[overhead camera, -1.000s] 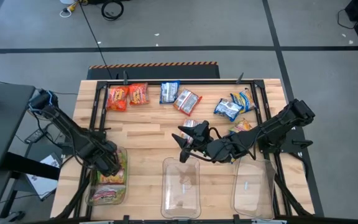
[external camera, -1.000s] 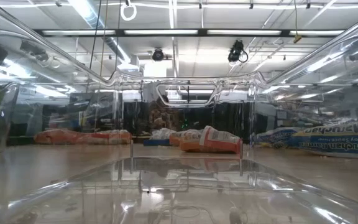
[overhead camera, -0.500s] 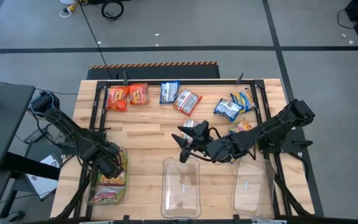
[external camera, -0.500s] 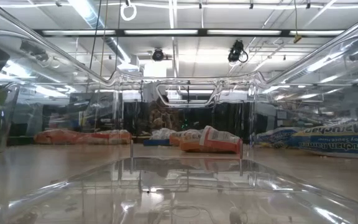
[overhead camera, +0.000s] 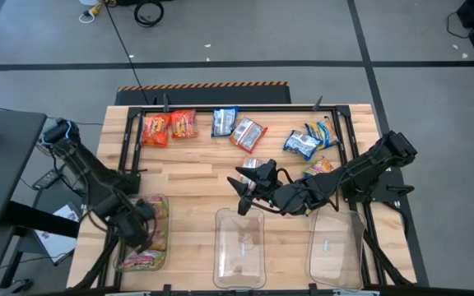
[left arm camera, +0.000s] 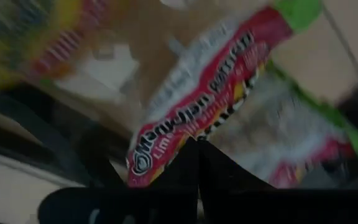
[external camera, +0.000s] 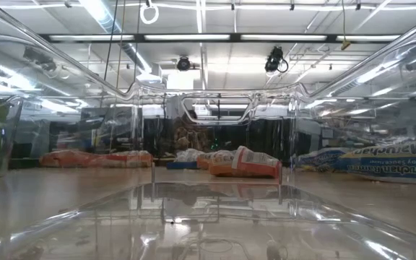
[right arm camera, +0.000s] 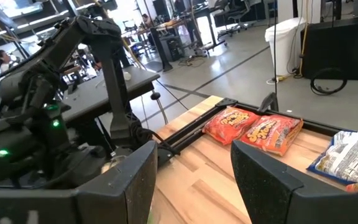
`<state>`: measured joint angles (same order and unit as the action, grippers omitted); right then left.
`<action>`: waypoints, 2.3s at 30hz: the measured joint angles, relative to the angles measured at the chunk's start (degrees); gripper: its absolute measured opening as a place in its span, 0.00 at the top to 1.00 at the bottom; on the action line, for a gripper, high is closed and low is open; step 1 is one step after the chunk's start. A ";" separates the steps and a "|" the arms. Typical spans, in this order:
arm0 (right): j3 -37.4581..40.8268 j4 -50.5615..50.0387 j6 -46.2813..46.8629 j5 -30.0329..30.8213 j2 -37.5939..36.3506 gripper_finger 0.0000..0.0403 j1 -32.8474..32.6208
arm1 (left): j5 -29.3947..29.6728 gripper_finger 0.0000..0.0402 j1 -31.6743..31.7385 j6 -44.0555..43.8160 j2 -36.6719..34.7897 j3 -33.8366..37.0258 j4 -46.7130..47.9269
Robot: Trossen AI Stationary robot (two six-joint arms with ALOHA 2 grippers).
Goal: Sort Maruchan noodles
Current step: Adjust the middle green noodle packs in the left transparent bin
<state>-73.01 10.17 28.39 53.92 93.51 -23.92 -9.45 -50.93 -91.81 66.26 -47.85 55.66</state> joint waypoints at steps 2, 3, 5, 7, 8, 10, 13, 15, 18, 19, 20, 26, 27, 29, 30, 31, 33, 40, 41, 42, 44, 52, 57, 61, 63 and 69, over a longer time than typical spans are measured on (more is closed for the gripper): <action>0.00 0.00 -0.02 -0.01 0.00 0.48 0.00 | -1.97 0.99 -2.07 -0.55 0.00 -0.03 -2.16; 0.00 0.00 -0.03 -0.01 0.00 0.48 -0.01 | -2.34 0.99 -3.07 -0.80 0.08 0.14 -3.38; 0.00 0.00 -0.03 -0.01 0.00 0.48 -0.07 | -2.25 0.99 -4.64 -1.34 0.39 0.87 -5.69; 0.00 0.00 0.25 -0.03 0.00 0.48 -0.13 | -1.92 0.99 -5.51 -1.66 0.96 1.38 -7.30; 0.00 0.00 0.67 -0.25 0.00 0.48 -0.13 | -1.81 0.99 -5.88 -1.68 1.37 1.43 -7.74; 0.00 0.00 1.48 -1.08 0.00 0.48 -0.11 | -1.19 0.98 -6.35 -1.61 2.15 1.44 -7.75; 0.00 0.19 1.63 -1.46 0.00 0.48 -0.26 | 1.03 0.98 -6.61 -1.69 2.32 1.26 -6.55; 0.00 0.37 1.63 -1.37 0.00 0.48 -0.41 | 5.26 0.98 -6.61 -2.92 2.30 0.49 -4.90; 0.00 0.35 1.92 -1.28 0.00 0.48 -0.48 | 14.86 0.98 -6.55 -9.97 2.21 -0.33 -1.44; 0.00 0.31 2.54 -1.28 0.00 0.48 -0.48 | 16.77 0.98 -6.44 -11.56 2.24 -0.27 -0.43; 0.00 0.25 3.18 -1.29 0.00 0.48 -0.49 | 17.50 0.97 -6.25 -12.58 2.25 -0.27 0.65; 0.00 -0.82 3.40 -1.47 -0.02 0.48 -0.50 | 18.78 0.81 -4.20 -11.07 2.34 0.95 3.42; 0.00 -1.01 3.35 -1.47 -0.02 0.48 -0.50 | 20.02 0.77 -3.93 -9.82 2.34 1.32 2.82; 0.00 -0.97 2.90 -1.49 -0.02 0.48 -0.42 | 23.62 0.70 -3.43 -5.04 2.49 1.59 1.35; 0.00 -0.96 2.85 -1.49 -0.02 0.48 -0.38 | 25.06 0.66 -3.29 -2.47 2.70 1.59 0.48; 0.00 -0.98 2.83 -1.49 -0.02 0.48 -0.34 | 25.86 0.64 -3.05 -0.27 3.11 1.59 0.40; 0.00 -0.98 2.73 -1.51 -0.02 0.48 -0.33 | 26.11 0.60 -2.37 4.23 4.38 1.65 0.50; 0.00 -0.94 2.89 -3.02 -0.02 0.48 -0.33 | 23.37 0.58 -0.41 23.16 10.28 1.65 0.88; 0.00 -0.92 2.89 -3.11 -0.02 0.48 -0.35 | 22.98 0.58 -0.19 25.55 10.85 1.65 1.13; 0.01 -0.92 2.92 -3.09 -0.02 0.48 -0.35 | 22.51 0.58 0.11 27.93 11.40 1.67 1.30; 0.00 -0.90 2.93 -3.08 -0.02 0.48 -0.33 | 21.71 0.58 0.72 32.39 12.57 1.67 1.39; 0.00 -0.85 3.57 -3.09 -0.02 0.48 -0.39 | 16.82 0.59 2.43 41.44 13.95 6.08 -2.29; 0.00 -0.85 3.57 -3.09 -0.02 0.48 -0.50 | 15.96 0.69 2.40 42.05 13.81 6.20 -1.84; 0.00 -0.85 3.55 -3.09 -0.02 0.48 -0.50 | 14.59 0.86 2.40 41.23 13.65 6.20 -1.72; 0.00 -0.85 3.51 -3.09 -0.02 0.48 -0.50 | 13.20 0.96 2.40 40.05 13.64 6.20 -1.71; 0.00 -0.85 3.17 -3.09 -0.02 0.48 -0.50 | 8.82 0.99 1.78 40.55 13.55 3.40 -1.19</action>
<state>-73.01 9.32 31.57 50.83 93.49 -24.43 -0.62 -49.15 -51.25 79.81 -44.45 54.47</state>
